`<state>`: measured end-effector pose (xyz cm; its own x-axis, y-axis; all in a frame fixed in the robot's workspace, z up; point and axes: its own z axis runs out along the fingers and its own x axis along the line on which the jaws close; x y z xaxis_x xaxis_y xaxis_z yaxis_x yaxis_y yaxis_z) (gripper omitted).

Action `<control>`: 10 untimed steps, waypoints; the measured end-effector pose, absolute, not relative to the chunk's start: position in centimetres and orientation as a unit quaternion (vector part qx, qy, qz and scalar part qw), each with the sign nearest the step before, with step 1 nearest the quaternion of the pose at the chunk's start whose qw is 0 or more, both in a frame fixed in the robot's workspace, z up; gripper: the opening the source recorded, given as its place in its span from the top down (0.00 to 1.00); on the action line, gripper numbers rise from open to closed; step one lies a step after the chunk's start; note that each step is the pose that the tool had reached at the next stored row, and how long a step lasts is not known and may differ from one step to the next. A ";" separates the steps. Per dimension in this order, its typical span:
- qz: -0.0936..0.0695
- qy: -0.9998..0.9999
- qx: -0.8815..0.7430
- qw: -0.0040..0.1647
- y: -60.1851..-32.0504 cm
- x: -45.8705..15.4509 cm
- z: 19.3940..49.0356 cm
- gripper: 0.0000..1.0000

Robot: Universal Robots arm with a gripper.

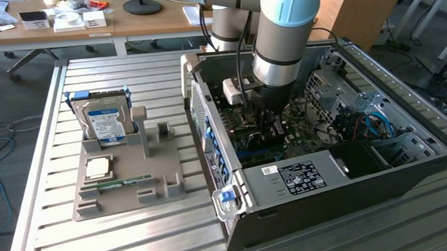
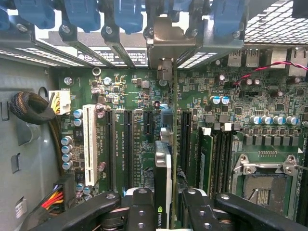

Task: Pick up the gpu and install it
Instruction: 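Insert the gpu into the slot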

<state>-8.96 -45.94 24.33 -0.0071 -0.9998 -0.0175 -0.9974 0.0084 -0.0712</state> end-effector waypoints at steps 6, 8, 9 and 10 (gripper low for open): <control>-0.020 0.709 -0.704 0.032 -45.9 -9.0 24.2 0.73; -0.021 0.709 -0.704 0.033 -45.9 -9.0 24.2 0.73; -0.021 0.709 -0.704 0.033 -45.9 -9.0 24.2 0.73; -0.021 0.709 -0.704 0.033 -45.9 -9.0 24.2 0.73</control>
<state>-9.03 -45.94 24.18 -0.0069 -0.9998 -0.0174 -0.9971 0.0082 -0.0762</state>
